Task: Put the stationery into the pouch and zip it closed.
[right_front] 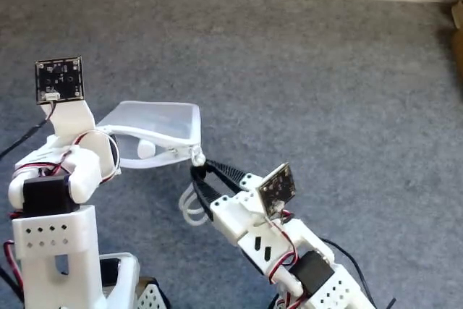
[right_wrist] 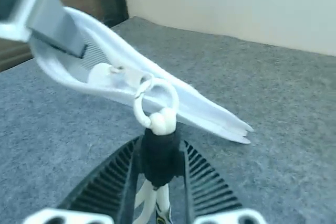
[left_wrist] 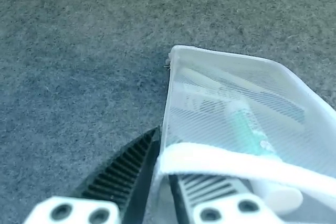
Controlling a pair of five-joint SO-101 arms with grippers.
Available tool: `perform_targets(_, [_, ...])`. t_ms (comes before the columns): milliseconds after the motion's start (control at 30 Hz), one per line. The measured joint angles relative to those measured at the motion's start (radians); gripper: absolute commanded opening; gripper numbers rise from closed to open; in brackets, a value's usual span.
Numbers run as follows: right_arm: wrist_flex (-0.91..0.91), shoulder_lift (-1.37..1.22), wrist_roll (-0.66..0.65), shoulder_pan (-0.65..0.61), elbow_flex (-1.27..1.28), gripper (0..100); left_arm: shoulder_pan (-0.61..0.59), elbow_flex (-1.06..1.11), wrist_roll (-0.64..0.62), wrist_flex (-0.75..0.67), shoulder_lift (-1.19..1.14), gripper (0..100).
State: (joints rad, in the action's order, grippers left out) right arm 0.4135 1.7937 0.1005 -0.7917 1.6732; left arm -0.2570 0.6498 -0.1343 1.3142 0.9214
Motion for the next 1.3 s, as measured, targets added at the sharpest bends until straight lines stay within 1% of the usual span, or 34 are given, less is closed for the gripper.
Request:
perform_targets(100, [0.041, 0.003, -0.04, 0.031, 0.0, 0.5, 0.002, 0.002, 0.0, -0.003, 0.0, 1])
perform_targets(233, [0.212, 0.018, -0.127, 0.037, -0.026, 0.5, 0.003, 0.002, 0.0, -0.02, -0.006, 2])
perform_targets(433, [0.454, 0.018, -0.247, 0.037, -0.152, 0.5, 0.021, -0.035, 0.049, -0.021, -0.015, 17])
perform_targets(500, [0.508, 0.015, -0.278, 0.04, -0.176, 0.5, 0.057, -0.051, 0.051, -0.021, -0.015, 18])
perform_targets(667, [0.609, 0.009, -0.339, 0.041, -0.203, 0.5, 0.189, -0.098, 0.052, -0.021, -0.017, 19])
perform_targets(767, [0.641, 0.008, -0.374, 0.041, -0.203, 0.5, 0.256, -0.132, 0.097, -0.021, -0.017, 19])
perform_targets(933, [0.663, 0.008, -0.387, 0.041, -0.203, 0.5, 0.404, -0.172, 0.178, -0.023, -0.017, 19])
perform_targets(1100, [0.695, 0.008, -0.388, 0.003, -0.203, 0.5, 0.549, -0.173, 0.259, -0.026, -0.015, 19])
perform_targets(1200, [0.7, 0.008, -0.388, -0.014, -0.203, 0.5, 0.631, -0.173, 0.276, -0.051, -0.015, 19])
perform_targets(1300, [0.7, 0.008, -0.388, -0.017, -0.203, 0.5, 0.687, -0.173, 0.276, -0.098, -0.015, 19])
